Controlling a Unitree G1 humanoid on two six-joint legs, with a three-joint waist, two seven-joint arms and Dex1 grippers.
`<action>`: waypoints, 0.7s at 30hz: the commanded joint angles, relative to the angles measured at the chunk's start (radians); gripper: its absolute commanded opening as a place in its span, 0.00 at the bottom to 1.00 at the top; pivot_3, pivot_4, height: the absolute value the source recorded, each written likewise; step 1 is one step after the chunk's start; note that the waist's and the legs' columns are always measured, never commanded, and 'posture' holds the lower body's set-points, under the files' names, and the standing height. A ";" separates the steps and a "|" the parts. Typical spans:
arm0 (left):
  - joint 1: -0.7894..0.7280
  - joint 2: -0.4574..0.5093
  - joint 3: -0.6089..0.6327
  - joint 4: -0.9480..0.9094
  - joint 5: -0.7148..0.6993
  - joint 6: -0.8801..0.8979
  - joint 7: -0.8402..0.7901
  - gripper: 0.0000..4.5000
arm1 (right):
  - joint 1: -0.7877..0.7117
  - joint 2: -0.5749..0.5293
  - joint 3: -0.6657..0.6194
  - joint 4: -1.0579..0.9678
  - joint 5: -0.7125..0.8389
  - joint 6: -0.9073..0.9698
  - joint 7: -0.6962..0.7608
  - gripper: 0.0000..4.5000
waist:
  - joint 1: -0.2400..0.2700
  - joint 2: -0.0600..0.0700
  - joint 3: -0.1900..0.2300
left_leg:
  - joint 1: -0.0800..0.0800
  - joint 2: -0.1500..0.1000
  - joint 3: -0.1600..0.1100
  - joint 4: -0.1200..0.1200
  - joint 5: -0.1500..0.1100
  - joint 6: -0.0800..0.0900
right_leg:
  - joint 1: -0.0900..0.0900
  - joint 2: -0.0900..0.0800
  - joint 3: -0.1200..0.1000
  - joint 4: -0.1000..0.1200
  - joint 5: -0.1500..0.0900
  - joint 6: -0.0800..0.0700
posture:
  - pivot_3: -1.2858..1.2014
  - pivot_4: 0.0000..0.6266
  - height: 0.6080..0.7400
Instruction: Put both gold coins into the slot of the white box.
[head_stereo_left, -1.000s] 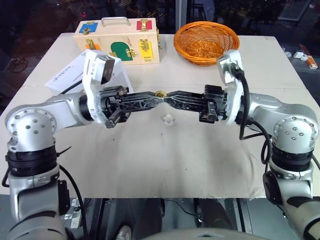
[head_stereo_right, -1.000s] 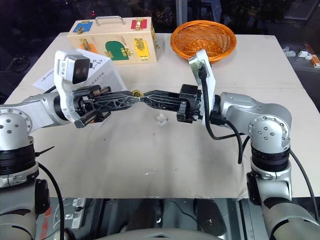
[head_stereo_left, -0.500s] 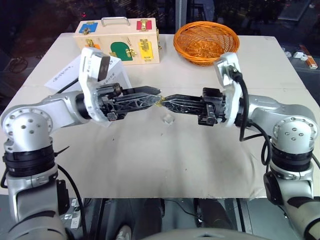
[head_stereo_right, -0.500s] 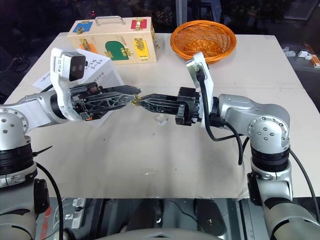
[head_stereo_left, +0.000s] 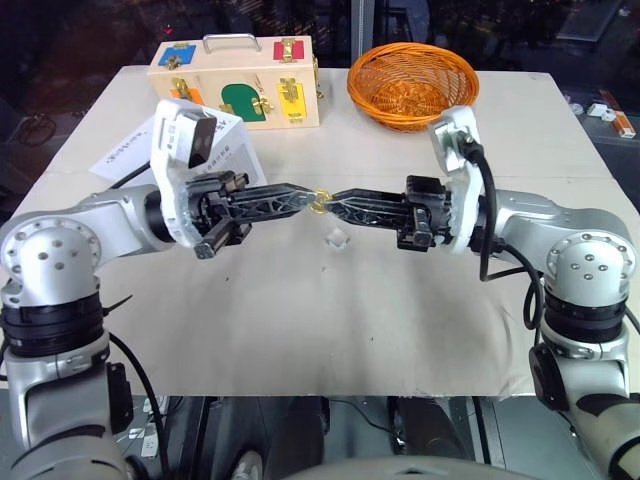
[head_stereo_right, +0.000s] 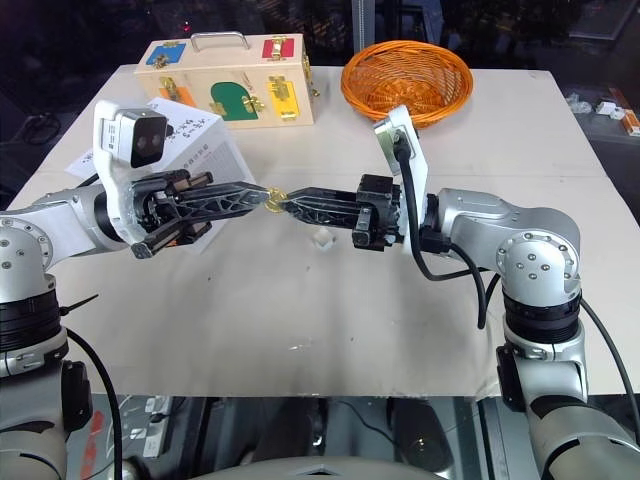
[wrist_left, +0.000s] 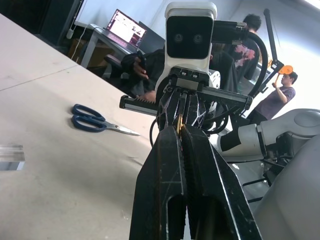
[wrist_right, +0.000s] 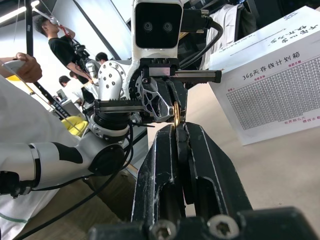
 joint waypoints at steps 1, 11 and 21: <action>0.004 0.014 0.002 -0.034 -0.019 0.013 -0.014 0.01 | -0.012 0.007 -0.011 -0.033 0.033 -0.027 -0.002 0.00 | 0.000 0.000 0.000 | 0.000 0.000 0.000 0.000 0.000 0.000 | 0.000 0.000 0.000 0.000 0.000 0.000 | 0.52 0.24 0.90; -0.006 0.024 0.041 0.016 -0.037 0.019 0.018 0.00 | -0.009 0.006 -0.034 -0.031 0.020 -0.072 0.016 0.13 | 0.000 0.000 0.000 | 0.000 0.000 0.000 0.000 0.000 0.000 | 0.000 0.000 0.000 0.000 0.000 0.000 | 0.52 0.24 0.90; -0.046 0.162 0.158 0.151 0.132 -0.099 0.083 0.00 | 0.074 -0.263 -0.064 -0.186 -0.216 -0.226 0.103 0.98 | 0.007 0.000 0.001 | -0.001 0.000 0.000 -0.001 0.000 0.000 | 0.000 0.000 0.000 -0.002 0.000 0.000 | 0.52 0.24 0.90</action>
